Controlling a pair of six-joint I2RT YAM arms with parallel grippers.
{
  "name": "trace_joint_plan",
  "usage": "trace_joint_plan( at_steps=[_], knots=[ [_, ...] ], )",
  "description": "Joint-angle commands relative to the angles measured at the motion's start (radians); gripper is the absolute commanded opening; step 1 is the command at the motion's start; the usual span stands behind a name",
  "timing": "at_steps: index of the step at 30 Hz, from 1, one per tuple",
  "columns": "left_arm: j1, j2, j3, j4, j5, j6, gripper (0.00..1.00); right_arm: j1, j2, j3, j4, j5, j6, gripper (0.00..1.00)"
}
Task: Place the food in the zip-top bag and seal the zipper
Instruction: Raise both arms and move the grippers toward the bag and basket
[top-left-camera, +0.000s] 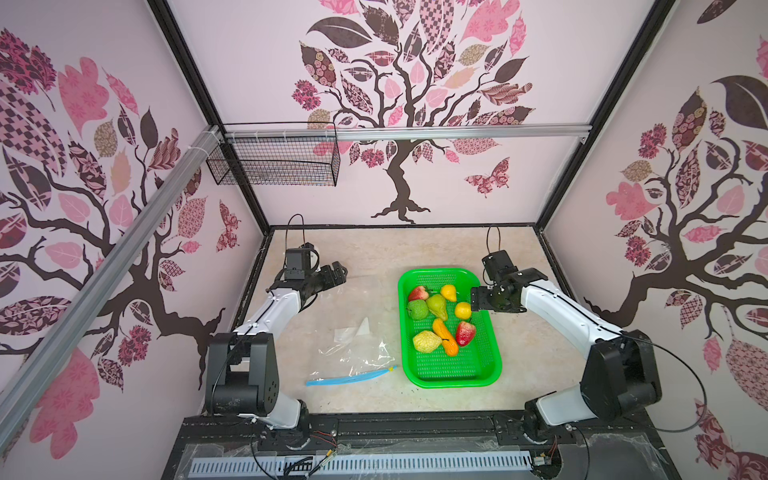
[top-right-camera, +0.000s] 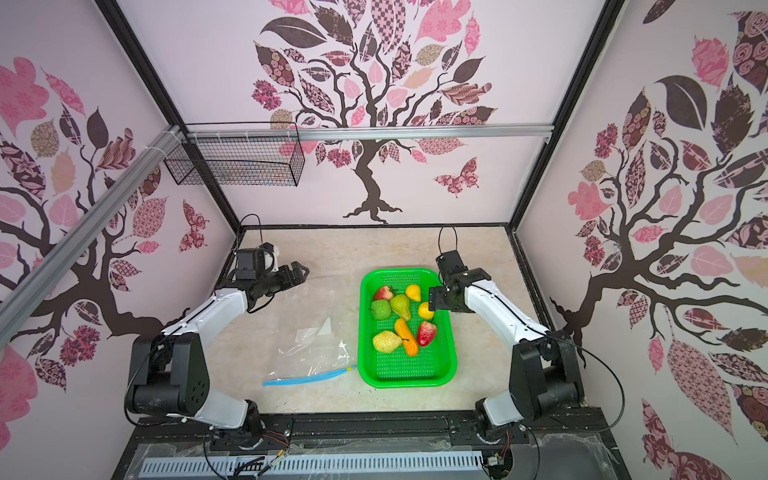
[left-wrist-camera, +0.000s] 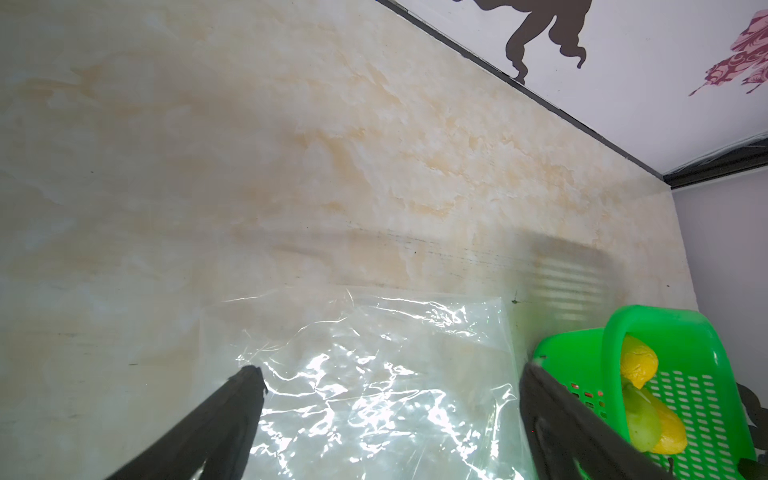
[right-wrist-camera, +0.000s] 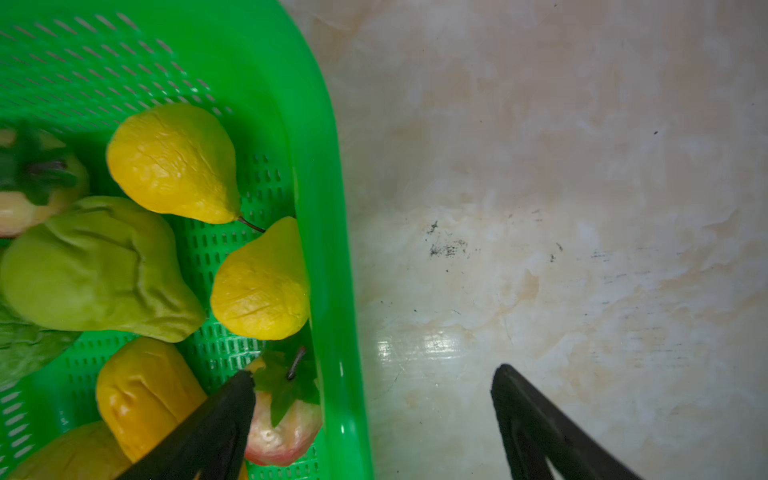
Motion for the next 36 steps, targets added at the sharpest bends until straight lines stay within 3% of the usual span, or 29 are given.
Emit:
trace_joint_plan(
  at_steps=[1,9,17,24,31,34,36],
  knots=[
    [0.002,0.017,0.031,0.037,0.056,-0.029,0.98,0.002,0.052,-0.026,0.031,0.070,-0.014,0.94],
    [-0.006,0.029,0.020,0.051,0.077,-0.042,0.98,-0.117,0.141,0.010,0.145,0.040,-0.040,0.97],
    [-0.040,0.024,0.018,0.016,0.057,-0.022,0.98,-0.178,0.295,0.161,0.201,0.065,-0.086,0.99],
    [-0.091,-0.037,0.045,-0.170,-0.048,-0.035,0.98,-0.239,0.404,0.307,0.220,0.076,-0.121,0.99],
    [-0.092,-0.151,-0.004,-0.377,-0.054,-0.088,0.98,-0.259,0.476,0.476,0.173,0.086,-0.153,0.99],
    [-0.092,-0.218,-0.020,-0.497,-0.141,-0.097,0.98,-0.259,0.431,0.495,0.159,0.053,-0.139,0.99],
    [-0.091,-0.253,-0.023,-0.573,-0.258,-0.130,0.99,-0.256,0.375,0.471,0.170,0.006,-0.123,0.99]
  ],
)
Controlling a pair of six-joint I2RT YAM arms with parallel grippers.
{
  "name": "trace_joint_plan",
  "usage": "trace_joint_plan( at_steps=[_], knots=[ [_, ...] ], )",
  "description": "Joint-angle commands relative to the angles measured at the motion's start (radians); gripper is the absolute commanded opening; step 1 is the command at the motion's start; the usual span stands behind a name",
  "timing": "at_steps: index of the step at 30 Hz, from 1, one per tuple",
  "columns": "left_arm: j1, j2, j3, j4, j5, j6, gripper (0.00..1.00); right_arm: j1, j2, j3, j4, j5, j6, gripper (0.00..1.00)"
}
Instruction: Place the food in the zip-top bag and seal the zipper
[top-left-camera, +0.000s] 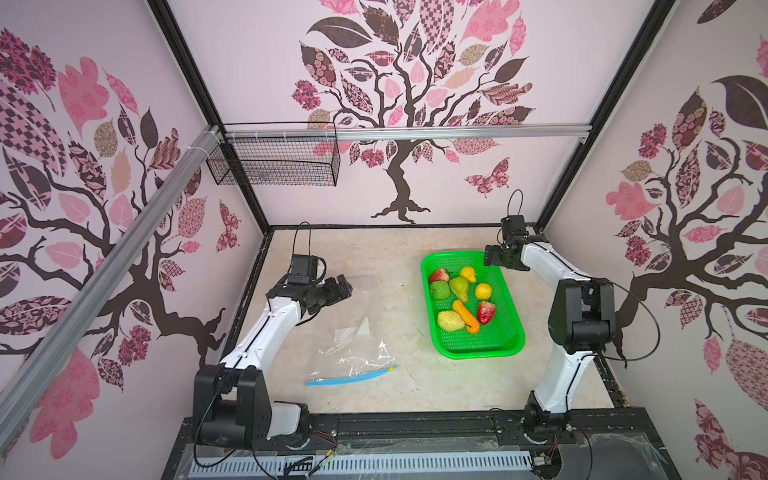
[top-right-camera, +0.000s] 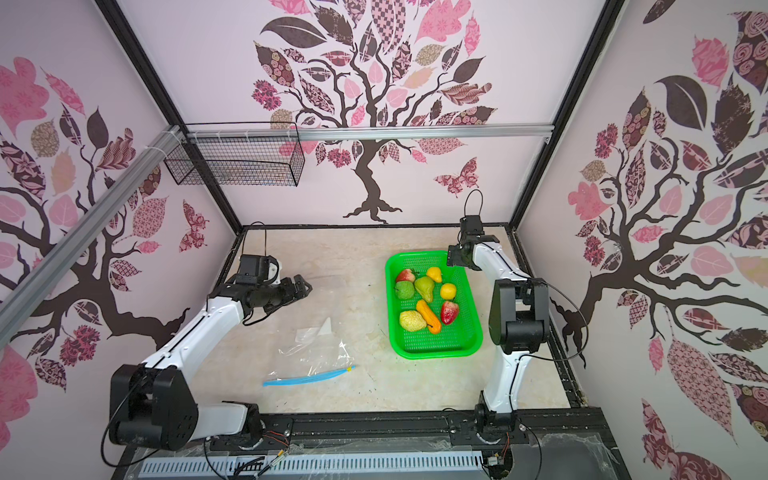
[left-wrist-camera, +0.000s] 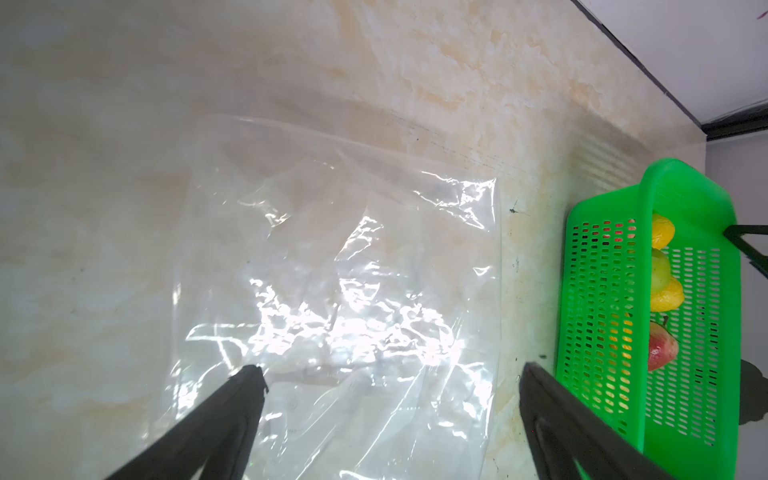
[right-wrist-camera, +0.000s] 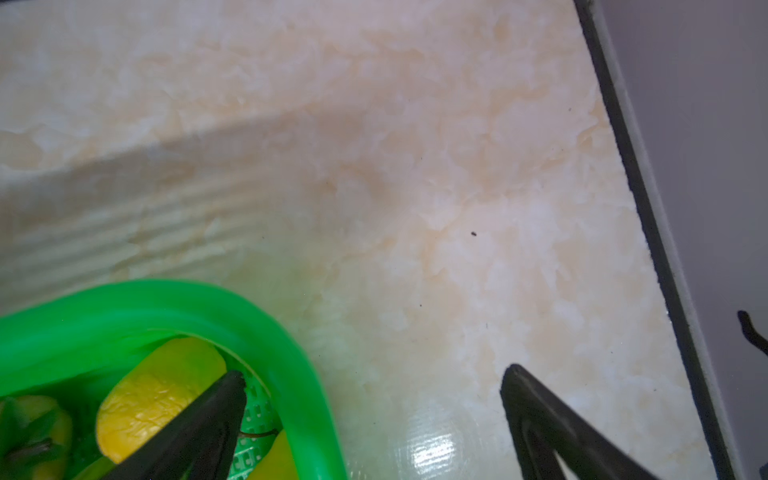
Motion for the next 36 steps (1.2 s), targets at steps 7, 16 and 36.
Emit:
trace_joint_plan(
  at_steps=[7,16,36],
  knots=[
    [0.044,-0.080,-0.117,-0.218,-0.273,-0.129,0.99,0.037,-0.347,-0.197,0.116,-0.206,0.081,1.00],
    [0.062,-0.142,-0.310,-0.108,-0.053,-0.214,0.98,0.335,-0.552,-0.308,0.132,-0.206,0.063,1.00],
    [-0.280,-0.144,-0.289,0.117,-0.066,-0.439,0.98,0.884,-0.522,-0.488,0.066,-0.349,0.201,0.75]
  ],
)
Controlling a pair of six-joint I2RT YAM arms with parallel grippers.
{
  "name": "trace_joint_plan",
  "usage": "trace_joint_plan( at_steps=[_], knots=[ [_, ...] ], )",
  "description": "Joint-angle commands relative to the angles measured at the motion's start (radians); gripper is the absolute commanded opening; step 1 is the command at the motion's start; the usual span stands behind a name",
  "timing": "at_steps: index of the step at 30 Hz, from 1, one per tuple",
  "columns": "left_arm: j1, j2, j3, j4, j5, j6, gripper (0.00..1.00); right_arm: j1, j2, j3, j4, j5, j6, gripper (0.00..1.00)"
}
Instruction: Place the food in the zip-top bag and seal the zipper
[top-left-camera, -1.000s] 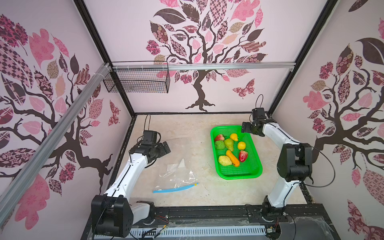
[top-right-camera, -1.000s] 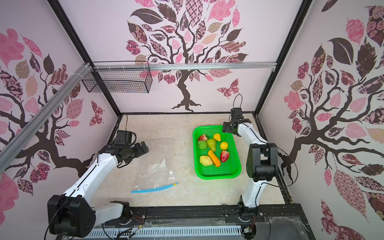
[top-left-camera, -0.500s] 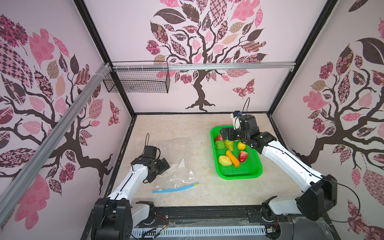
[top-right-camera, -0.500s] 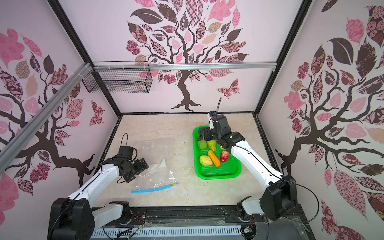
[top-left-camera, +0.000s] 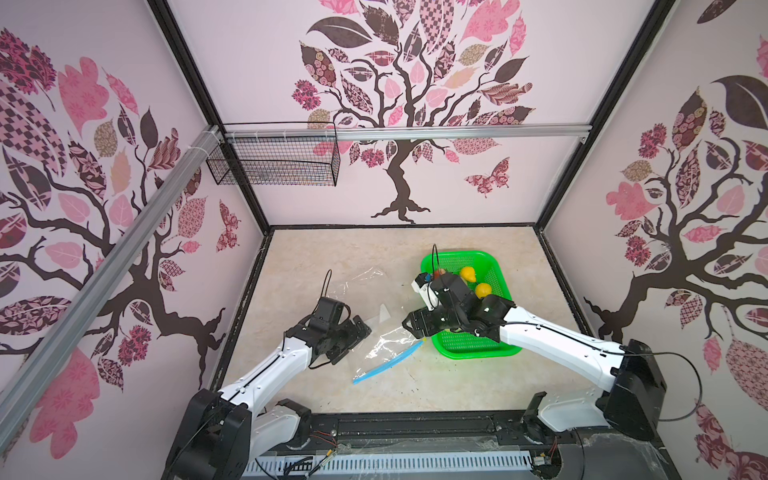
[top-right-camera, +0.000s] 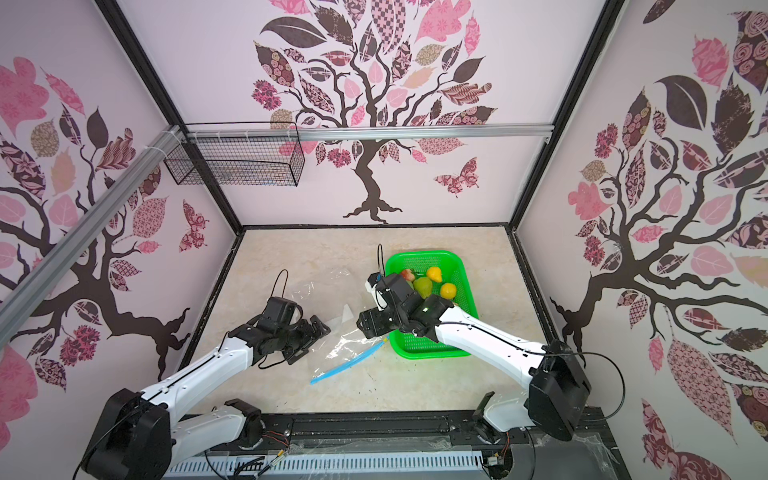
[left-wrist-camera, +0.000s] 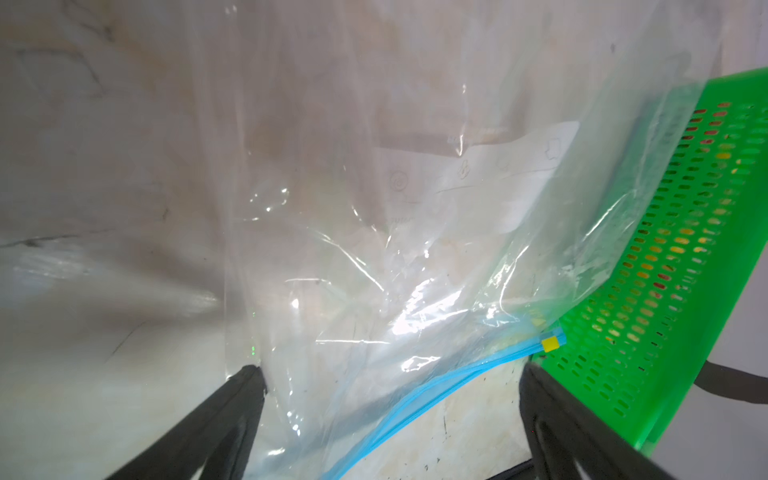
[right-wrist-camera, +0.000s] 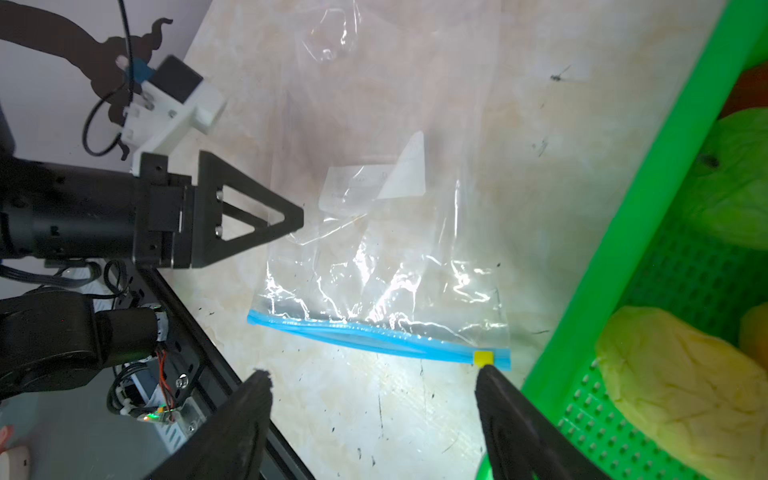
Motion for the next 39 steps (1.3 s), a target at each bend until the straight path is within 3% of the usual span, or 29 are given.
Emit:
trace_joint_plan(
  at_steps=[1,4,7,11,18,27,39],
  knots=[
    [0.008,0.015,0.115,-0.068,-0.137,0.083,0.98,0.059,0.022,-0.017,-0.040,-0.021,-0.007,0.71],
    [0.048,0.025,0.185,-0.132,-0.212,0.182,0.98,0.064,0.037,-0.082,0.004,-0.087,0.024,0.60],
    [0.071,0.034,0.197,-0.027,-0.147,0.254,0.98,0.065,0.067,-0.110,0.038,-0.078,0.051,0.58],
    [0.066,0.114,0.252,0.077,-0.018,0.321,0.98,0.064,0.132,-0.081,-0.017,0.070,0.119,0.61],
    [0.044,0.271,0.332,0.135,-0.014,0.386,0.98,0.054,0.173,-0.126,-0.067,0.228,0.205,0.63],
    [0.048,0.430,0.384,0.082,-0.067,0.406,0.97,0.010,0.165,-0.191,0.103,0.073,0.240,0.69],
    [0.067,0.402,0.281,0.055,-0.086,0.364,0.97,0.001,0.268,-0.131,0.107,0.007,0.238,0.79]
  ],
)
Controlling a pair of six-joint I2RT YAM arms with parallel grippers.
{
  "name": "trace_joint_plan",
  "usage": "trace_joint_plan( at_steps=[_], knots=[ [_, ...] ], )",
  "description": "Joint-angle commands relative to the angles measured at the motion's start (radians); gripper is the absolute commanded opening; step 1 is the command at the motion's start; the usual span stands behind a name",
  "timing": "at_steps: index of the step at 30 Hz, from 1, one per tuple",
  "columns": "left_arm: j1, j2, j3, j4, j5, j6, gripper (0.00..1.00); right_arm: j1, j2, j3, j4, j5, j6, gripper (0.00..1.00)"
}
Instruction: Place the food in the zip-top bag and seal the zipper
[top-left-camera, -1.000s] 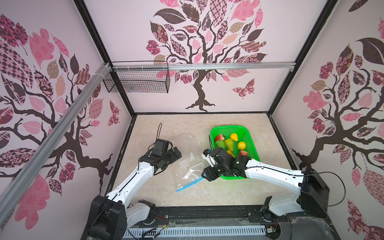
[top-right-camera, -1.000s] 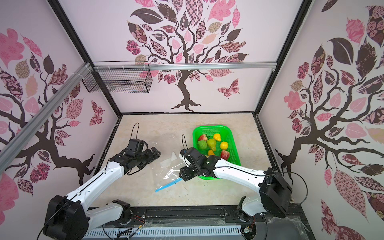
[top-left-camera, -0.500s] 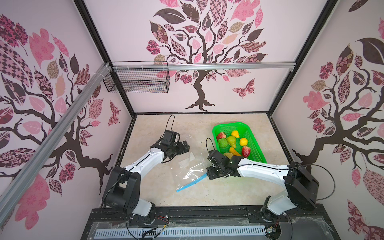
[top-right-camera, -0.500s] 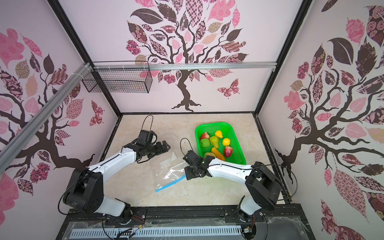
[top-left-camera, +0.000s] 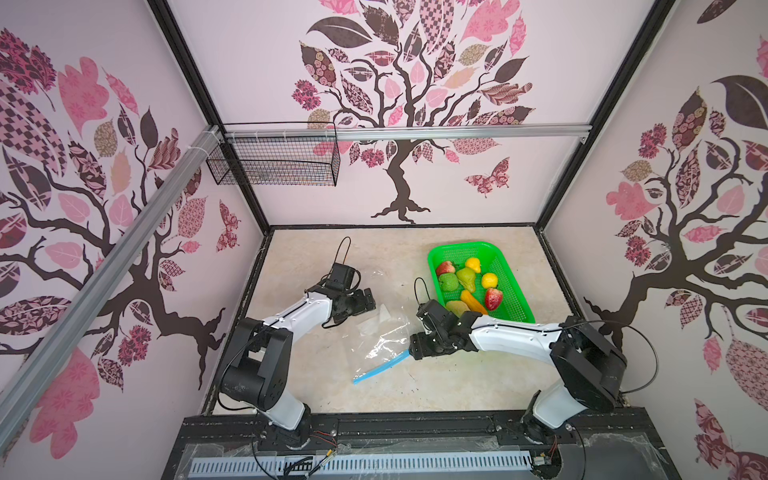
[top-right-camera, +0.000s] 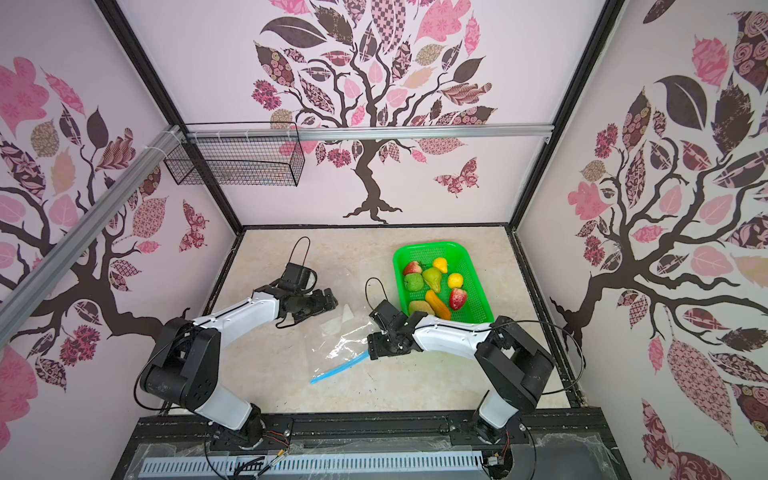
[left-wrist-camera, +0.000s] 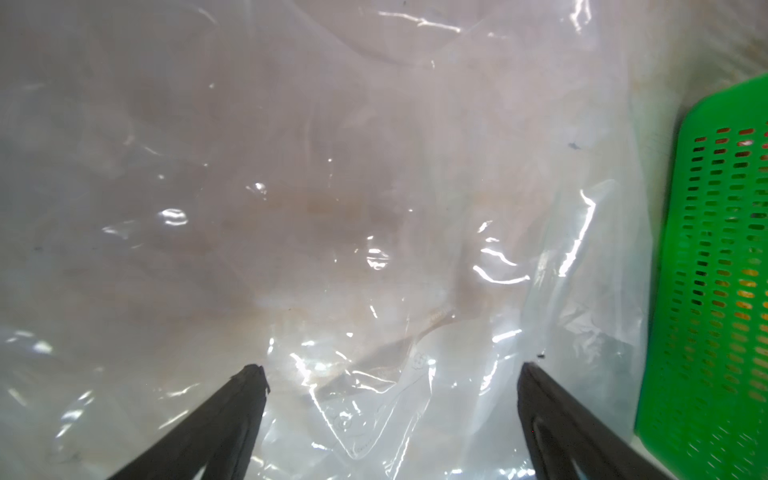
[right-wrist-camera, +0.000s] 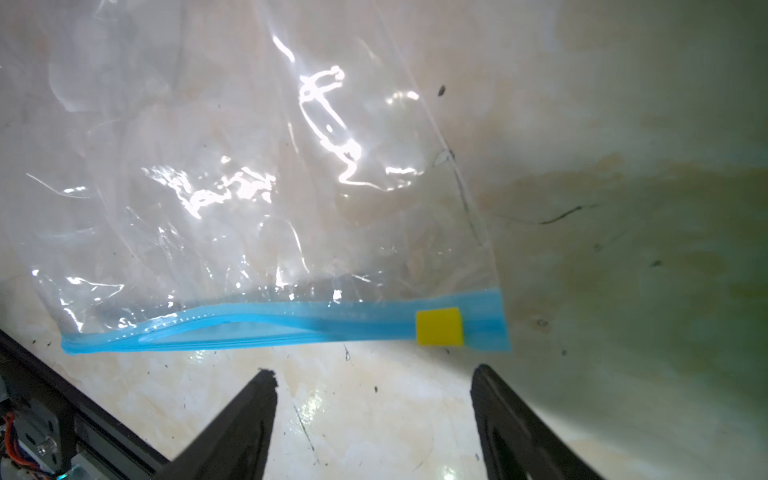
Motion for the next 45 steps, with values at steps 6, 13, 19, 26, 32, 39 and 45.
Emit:
trace_joint_plan(
  at_steps=[6,13,19,26,32,39,45],
  knots=[
    [0.003,-0.100,-0.118,-0.023,-0.012,-0.042,0.97,-0.004,0.125,0.141,0.037,-0.043,-0.026,0.79],
    [0.003,-0.240,-0.210,-0.069,-0.019,-0.085,0.97,-0.010,0.238,0.302,0.057,-0.013,-0.073,0.79],
    [0.004,-0.365,-0.213,-0.133,-0.039,-0.092,0.97,-0.090,0.340,0.412,0.108,-0.056,-0.097,0.76],
    [-0.036,-0.343,-0.114,-0.203,-0.087,0.048,0.94,-0.157,0.254,0.449,0.050,-0.045,-0.162,0.79],
    [-0.146,-0.262,-0.006,-0.253,-0.165,0.215,0.93,-0.215,0.049,0.429,-0.066,0.069,-0.217,0.98],
    [-0.260,-0.154,0.051,-0.259,-0.196,0.435,0.92,-0.235,-0.158,0.435,-0.181,0.345,-0.314,1.00],
    [-0.333,-0.036,0.076,-0.239,-0.259,0.466,0.86,-0.286,-0.264,0.394,-0.251,0.430,-0.362,0.99]
  ],
)
